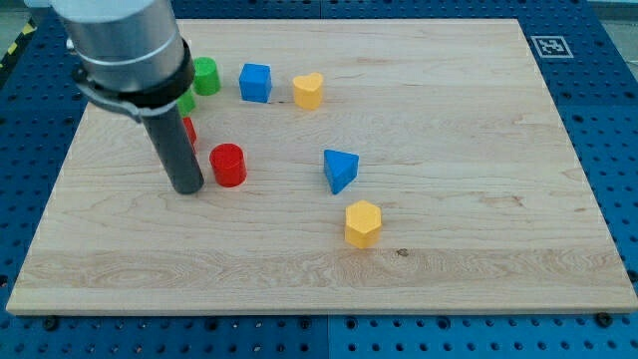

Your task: Push the red circle into the blue triangle

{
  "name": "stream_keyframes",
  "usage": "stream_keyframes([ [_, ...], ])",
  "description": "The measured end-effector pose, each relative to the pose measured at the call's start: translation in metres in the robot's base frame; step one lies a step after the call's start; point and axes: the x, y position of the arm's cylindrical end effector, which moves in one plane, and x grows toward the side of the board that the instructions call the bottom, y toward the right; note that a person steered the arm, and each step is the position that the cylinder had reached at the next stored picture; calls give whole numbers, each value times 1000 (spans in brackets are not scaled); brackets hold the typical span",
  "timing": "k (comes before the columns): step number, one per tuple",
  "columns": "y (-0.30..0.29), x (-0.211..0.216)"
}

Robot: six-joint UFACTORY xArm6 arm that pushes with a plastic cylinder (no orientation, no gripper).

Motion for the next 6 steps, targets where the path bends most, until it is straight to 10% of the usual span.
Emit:
stream_keyframes([
  [6,62,-7],
])
